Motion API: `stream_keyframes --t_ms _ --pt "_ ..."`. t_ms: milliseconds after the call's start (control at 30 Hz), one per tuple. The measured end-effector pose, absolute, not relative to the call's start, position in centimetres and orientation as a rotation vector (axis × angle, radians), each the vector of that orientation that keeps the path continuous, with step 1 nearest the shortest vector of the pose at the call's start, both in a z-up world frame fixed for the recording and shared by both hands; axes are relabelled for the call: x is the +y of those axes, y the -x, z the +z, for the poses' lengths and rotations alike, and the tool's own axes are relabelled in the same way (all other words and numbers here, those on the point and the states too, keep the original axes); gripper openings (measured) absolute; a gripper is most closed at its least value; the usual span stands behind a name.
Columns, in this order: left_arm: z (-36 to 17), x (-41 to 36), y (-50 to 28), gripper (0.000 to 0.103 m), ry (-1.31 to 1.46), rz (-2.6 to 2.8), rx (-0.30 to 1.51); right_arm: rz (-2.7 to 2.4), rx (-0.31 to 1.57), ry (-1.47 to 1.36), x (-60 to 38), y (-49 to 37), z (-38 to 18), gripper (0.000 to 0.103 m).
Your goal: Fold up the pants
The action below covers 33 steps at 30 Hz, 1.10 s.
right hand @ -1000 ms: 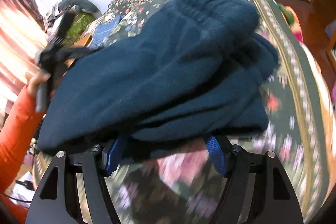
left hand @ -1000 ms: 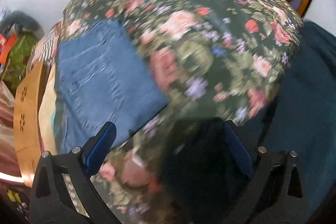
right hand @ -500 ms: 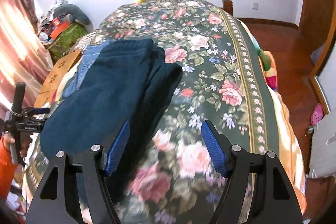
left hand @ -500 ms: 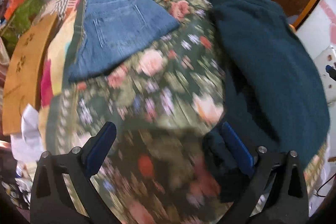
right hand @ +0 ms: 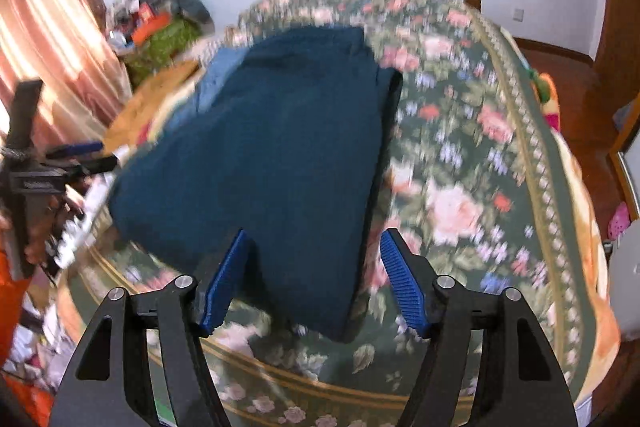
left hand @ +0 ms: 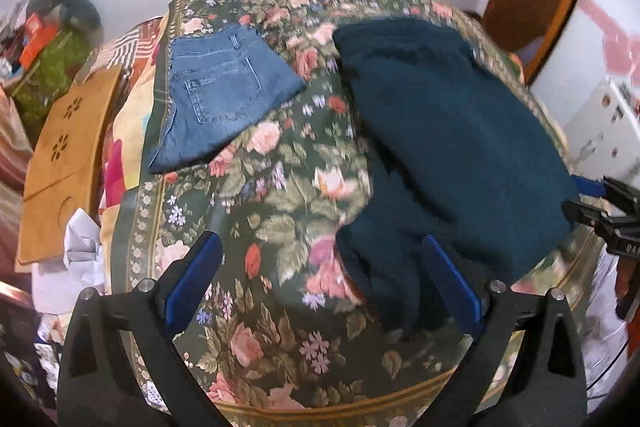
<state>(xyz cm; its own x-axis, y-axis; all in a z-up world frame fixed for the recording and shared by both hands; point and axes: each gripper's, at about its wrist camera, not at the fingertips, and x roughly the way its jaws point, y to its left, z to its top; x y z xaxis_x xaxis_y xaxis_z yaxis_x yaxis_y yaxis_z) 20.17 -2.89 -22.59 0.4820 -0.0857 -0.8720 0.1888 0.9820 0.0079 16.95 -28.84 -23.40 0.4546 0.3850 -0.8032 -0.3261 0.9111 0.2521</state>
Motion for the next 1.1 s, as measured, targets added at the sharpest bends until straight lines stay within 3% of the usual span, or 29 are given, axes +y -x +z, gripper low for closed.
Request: stream_keyframes --t_ms 133,333,533,767,900,1000,1033,1067,1100 --pt "-25.0 -2.6 -20.2 0.102 -0.083 -0.177 1.097 0.449 1.046 -0.130 -29.9 -17.1 -24.4 0.061" --pt "-21.8 -2.4 -22.3 0.102 -0.097 -0.166 0.993 0.414 0.935 -0.081 -30.7 -18.0 -20.8 0.062" --pt "-19.2 -4.8 -27.8 0.102 -0.124 -0.250 0.929 0.428 0.898 -0.086 -30.3 -22.5 -18.9 0.062" --pt "-21.2 -7.7 -35.0 0.101 -0.190 -0.303 0.945 0.467 0.873 -0.043 -28.3 -29.1 -18.9 0.062" --pt "-24.0 -8.6 -39.2 0.078 -0.165 -0.312 1.023 0.480 0.884 -0.031 -27.5 -32.9 -19.9 0.059" --pt "-25.9 -8.9 -41.4 0.063 -0.108 -0.353 1.079 0.496 0.913 -0.047 -27.0 -35.5 -21.3 0.046" --pt "-26.2 -8.9 -41.9 0.053 -0.073 -0.380 1.085 0.500 0.919 -0.050 -26.9 -36.1 -21.8 0.038" --pt "-26.2 -8.9 -42.2 0.046 -0.042 -0.405 1.085 0.503 0.922 -0.053 -26.8 -36.5 -22.1 0.023" --pt "-26.2 -9.0 -42.3 0.042 -0.026 -0.412 1.079 0.499 0.925 -0.055 -26.7 -36.8 -22.4 0.017"
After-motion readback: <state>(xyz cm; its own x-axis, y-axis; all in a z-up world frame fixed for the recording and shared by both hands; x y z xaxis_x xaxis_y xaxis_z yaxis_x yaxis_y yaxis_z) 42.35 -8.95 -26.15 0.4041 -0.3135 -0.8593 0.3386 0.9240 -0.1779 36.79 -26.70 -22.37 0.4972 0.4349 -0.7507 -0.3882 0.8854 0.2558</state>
